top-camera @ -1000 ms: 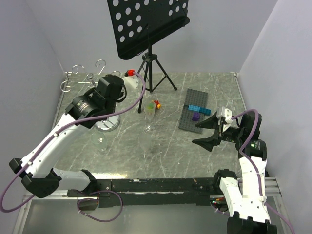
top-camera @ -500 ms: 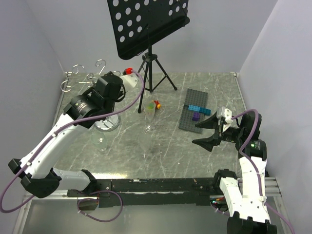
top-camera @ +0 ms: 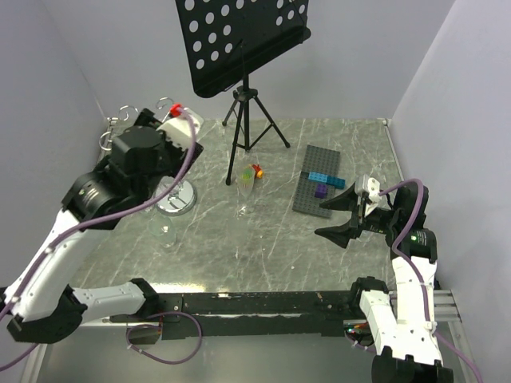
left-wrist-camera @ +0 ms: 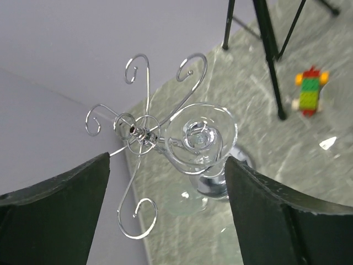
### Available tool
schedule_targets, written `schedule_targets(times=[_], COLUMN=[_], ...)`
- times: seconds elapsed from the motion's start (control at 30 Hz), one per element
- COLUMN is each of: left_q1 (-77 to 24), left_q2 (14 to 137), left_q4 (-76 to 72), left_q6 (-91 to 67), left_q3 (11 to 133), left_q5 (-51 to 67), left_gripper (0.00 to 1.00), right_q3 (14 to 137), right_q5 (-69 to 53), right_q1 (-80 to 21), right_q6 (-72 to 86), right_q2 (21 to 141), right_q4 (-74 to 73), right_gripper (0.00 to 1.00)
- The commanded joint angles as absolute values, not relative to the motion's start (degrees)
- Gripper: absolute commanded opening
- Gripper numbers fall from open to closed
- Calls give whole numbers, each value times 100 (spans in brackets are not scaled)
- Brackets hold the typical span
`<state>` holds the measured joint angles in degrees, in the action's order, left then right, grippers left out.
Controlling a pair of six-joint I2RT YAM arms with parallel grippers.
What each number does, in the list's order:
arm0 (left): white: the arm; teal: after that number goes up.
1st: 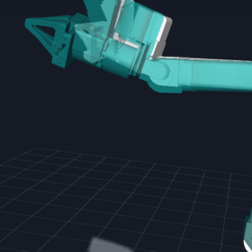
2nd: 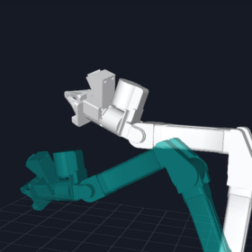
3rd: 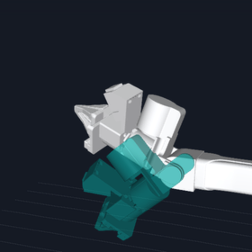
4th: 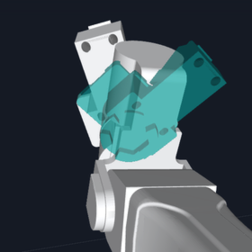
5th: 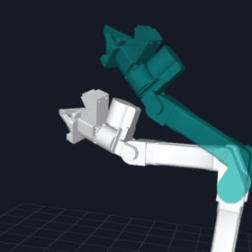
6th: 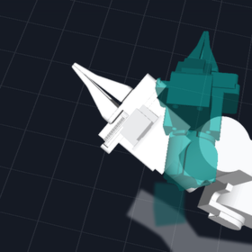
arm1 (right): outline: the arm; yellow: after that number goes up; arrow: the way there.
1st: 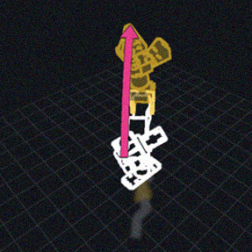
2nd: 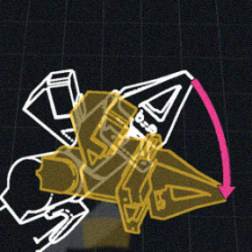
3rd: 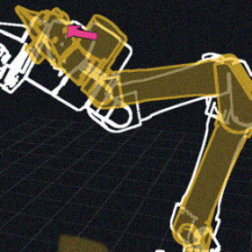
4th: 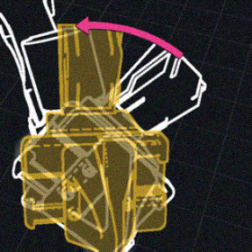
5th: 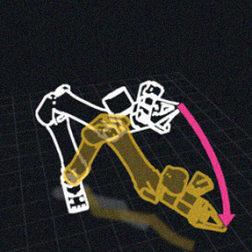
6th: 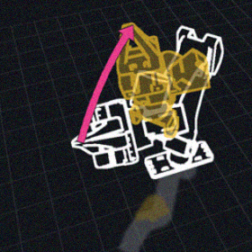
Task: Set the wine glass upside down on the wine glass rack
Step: Turn the wine glass upside down at the wine rack.
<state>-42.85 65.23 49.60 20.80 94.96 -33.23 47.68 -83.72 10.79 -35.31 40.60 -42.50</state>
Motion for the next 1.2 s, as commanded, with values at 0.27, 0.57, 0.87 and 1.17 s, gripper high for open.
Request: schedule_targets(times=[0.27,0.57,0.87,1.17], left_q1=[-4298,-4298,-3869,-1012], left_q2=[5520,5071,5528,6152], left_q4=[4149,4253,4562,4377], left_q6=[117,-1264,-1336,-1029], left_q3=[9325,9097,9544,9589], left_q5=[-2655,-2522,-2260,26], left_gripper=[97,96,97,98], right_q3=[4939,4922,4896,4878], right_q5=[-9123,-9097,-9088,-9097], right_q1=[1107,1107,1116,1107], right_q6=[-3718,-3718,-3647,-3630], right_q2=[3973,3946,3929,3929], right_q4=[-4140,-4131,-4061,-4034], right_gripper=[82,82,82,83])
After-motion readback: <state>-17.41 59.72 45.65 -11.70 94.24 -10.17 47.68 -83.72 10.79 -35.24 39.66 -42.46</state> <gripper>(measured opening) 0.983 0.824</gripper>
